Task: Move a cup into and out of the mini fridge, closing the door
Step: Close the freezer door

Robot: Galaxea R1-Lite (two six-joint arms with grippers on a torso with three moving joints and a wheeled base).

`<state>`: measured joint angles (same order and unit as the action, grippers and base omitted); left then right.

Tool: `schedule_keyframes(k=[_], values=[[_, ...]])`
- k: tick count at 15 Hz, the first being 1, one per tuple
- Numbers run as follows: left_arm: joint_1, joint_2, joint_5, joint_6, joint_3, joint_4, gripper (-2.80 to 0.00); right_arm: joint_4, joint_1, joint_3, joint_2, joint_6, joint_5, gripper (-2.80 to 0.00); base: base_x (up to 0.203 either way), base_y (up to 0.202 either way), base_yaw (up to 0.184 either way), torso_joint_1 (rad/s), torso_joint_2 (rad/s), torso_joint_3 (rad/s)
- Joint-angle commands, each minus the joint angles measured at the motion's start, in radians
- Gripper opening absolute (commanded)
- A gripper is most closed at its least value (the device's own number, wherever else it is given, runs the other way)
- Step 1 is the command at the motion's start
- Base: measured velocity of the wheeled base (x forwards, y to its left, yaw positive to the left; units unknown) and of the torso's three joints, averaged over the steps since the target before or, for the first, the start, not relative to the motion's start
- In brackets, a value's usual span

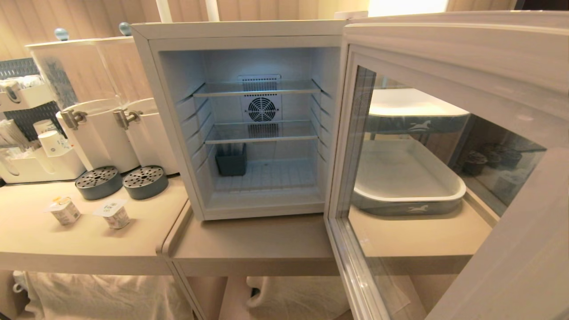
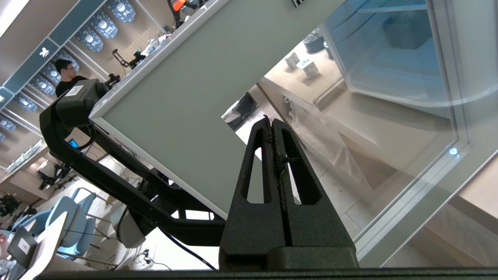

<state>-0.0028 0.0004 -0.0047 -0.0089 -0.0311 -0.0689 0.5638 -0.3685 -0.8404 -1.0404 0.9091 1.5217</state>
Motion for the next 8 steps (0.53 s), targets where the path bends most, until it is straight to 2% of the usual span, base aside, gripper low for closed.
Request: schedule_keyframes(k=[1,8], values=[[0.000,0.000,0.000,0.000,0.000,0.000,-2.80,0.004,0.000,0.000,-0.006,0.005,0.008,-2.80,0.000,0.000,0.000,0.000,0.00,0.000],[0.001,0.000,0.000,0.001,0.000,0.000,-2.80,-0.004,0.006,-0.002,-0.011,-0.007,-0.004,-2.80,0.000,0.000,0.000,0.000,0.00,0.000]])
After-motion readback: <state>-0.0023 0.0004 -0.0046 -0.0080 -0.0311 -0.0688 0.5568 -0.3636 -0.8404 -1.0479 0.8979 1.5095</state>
